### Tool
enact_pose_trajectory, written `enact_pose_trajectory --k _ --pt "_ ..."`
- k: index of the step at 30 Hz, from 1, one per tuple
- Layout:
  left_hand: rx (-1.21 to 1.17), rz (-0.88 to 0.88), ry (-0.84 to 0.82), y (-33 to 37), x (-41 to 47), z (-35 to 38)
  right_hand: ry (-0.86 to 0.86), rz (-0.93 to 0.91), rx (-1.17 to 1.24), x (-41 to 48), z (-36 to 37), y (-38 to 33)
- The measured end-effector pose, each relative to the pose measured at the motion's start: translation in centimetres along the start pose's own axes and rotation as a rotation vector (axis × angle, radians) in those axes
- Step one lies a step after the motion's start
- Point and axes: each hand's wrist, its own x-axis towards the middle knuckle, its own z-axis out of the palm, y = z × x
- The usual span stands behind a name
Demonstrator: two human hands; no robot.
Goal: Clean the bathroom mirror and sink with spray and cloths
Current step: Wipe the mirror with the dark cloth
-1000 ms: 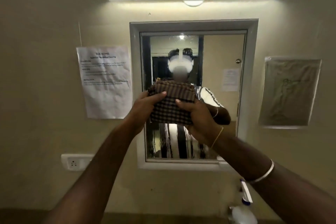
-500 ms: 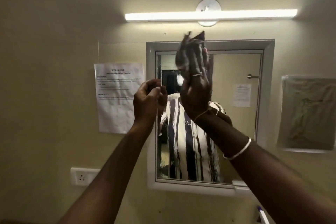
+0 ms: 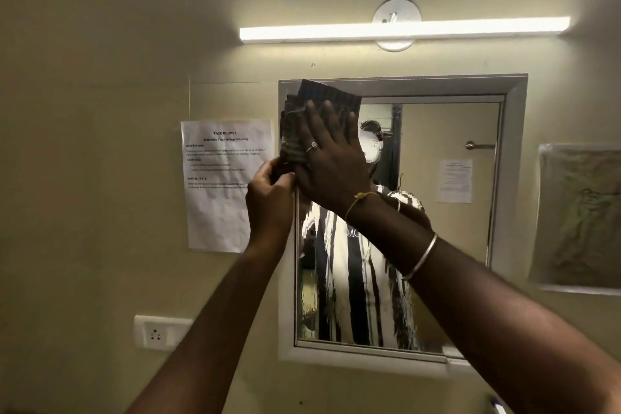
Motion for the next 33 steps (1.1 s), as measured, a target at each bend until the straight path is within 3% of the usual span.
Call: enact_pose_trajectory --k 17,33 --pt "0.026 0.029 0.036 -0.9 -1.4 1.2 -0.025 -0.118 -0.048 -0.9 -0.8 2.8" --pt "-0.046 0.038 0.057 -1.7 -1.4 1.6 0.077 0.187 -0.175 -9.7 -5.1 16.4"
